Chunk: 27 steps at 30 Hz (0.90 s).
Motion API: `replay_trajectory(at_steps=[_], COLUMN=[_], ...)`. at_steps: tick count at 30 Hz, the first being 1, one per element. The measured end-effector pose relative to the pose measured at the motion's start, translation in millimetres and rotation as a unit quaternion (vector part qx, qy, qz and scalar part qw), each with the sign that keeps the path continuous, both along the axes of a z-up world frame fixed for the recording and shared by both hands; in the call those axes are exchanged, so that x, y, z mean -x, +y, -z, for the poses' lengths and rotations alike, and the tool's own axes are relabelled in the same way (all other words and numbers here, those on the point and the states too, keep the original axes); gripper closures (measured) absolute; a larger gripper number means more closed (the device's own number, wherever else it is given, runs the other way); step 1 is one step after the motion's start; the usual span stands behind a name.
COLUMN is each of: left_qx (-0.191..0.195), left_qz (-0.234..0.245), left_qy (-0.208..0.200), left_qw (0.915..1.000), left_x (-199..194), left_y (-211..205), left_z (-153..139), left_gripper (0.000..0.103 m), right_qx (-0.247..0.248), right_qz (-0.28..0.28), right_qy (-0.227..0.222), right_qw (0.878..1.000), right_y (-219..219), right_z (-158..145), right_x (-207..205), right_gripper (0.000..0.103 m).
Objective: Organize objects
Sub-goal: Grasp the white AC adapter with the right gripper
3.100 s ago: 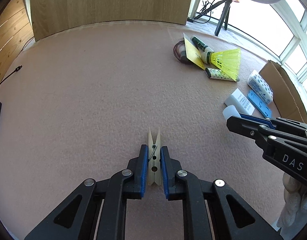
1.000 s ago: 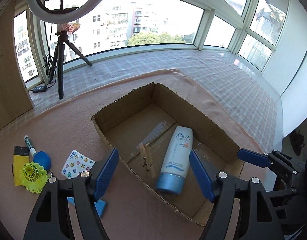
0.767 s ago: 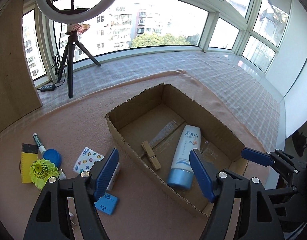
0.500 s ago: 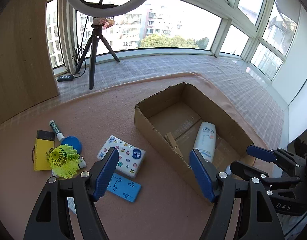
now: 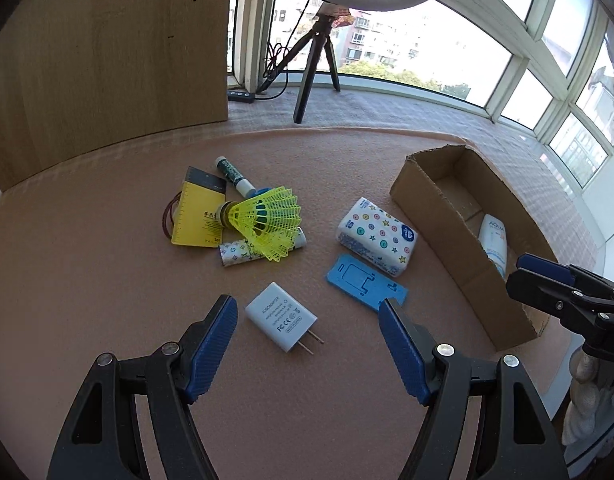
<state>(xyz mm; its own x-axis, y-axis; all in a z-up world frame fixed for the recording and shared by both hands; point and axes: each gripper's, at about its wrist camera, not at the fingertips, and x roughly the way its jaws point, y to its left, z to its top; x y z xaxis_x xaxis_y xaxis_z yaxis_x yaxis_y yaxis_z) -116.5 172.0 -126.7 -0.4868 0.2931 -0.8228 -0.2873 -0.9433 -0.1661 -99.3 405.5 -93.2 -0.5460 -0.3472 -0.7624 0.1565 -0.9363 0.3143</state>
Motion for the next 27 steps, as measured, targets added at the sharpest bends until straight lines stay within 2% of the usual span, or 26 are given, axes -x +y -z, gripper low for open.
replay_trajectory(at_steps=[9, 15, 21, 27], left_qx=[0.003, -0.022, -0.055, -0.077], left_qz=[-0.023, -0.018, -0.022, -0.019], left_qy=[-0.030, -0.054, -0.069, -0.084], left_qw=[0.9993, 0.9981, 0.9959, 0.9933], left_x=[-4.5, -2.3, 3.9, 10.9], left_y=[-34.2, -38.3, -38.2, -33.2], left_z=[27.7, 43.0, 52.3, 61.3], left_gripper=[0.027, 0.027, 0.029, 0.041], right_qx=[0.026, 0.030, 0.044, 0.053], right_qz=[-0.056, -0.096, -0.127, -0.144], right_qy=[-0.037, -0.066, -0.108, -0.142], right_qw=[0.997, 0.993, 0.985, 0.978], right_y=[-50.6, -84.5, -107.8, -124.5], right_z=[20.8, 38.6, 60.4, 79.3], right_x=[29.2, 49.1, 67.6, 82.8], right_gripper=[0.040, 0.040, 0.052, 0.061])
